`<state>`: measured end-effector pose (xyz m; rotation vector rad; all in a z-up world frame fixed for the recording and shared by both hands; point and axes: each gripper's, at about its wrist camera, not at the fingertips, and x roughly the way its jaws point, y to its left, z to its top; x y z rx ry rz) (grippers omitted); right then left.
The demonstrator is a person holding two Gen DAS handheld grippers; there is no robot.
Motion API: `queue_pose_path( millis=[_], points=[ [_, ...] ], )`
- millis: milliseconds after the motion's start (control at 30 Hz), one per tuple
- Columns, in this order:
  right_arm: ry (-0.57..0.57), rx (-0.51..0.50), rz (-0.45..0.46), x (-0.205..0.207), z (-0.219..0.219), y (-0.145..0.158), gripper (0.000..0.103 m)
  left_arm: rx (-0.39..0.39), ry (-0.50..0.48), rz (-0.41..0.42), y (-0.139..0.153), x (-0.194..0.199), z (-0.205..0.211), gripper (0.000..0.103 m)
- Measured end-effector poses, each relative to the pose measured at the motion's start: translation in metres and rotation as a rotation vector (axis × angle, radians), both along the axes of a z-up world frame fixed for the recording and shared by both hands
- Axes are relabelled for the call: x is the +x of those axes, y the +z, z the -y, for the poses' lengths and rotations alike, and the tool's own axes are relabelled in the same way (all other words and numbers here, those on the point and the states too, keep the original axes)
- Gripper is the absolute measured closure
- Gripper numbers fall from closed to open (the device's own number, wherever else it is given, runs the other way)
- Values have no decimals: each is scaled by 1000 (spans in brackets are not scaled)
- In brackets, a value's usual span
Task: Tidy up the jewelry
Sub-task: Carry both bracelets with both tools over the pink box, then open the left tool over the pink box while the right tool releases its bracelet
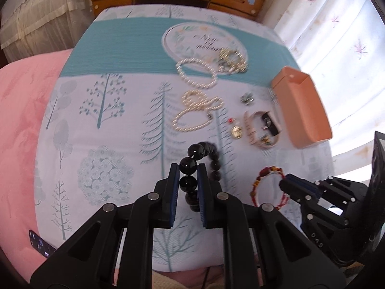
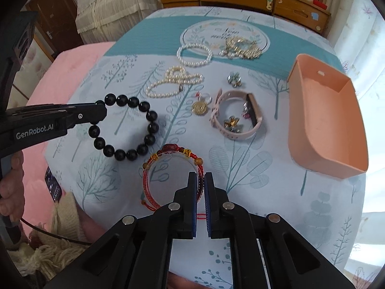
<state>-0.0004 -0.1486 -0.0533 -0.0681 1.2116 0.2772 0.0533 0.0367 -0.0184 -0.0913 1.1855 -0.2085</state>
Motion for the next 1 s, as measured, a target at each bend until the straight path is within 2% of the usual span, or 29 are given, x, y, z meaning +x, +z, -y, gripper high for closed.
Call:
queue_pose_path(
  millis=[267, 433, 567, 733, 833, 1000],
  points=[
    [-89, 40, 125, 7, 38, 51, 97, -39, -74, 131, 64, 9, 44, 91],
    [-203, 42, 233, 18, 76, 85, 97, -73, -150, 208, 102, 19, 86, 91],
    [-314, 12, 294, 29, 109, 97, 97, -98, -228, 264, 129, 25, 127, 91],
    [-407, -62, 304, 40, 146, 88, 97, -133, -336, 294, 148, 45, 173, 91],
    [-447, -51, 266, 47, 165, 73, 97, -185, -382, 258, 150, 66, 198, 91],
    [-492, -41, 210, 56, 188, 45, 97, -244, -423, 176, 131, 98, 237, 91]
  ],
)
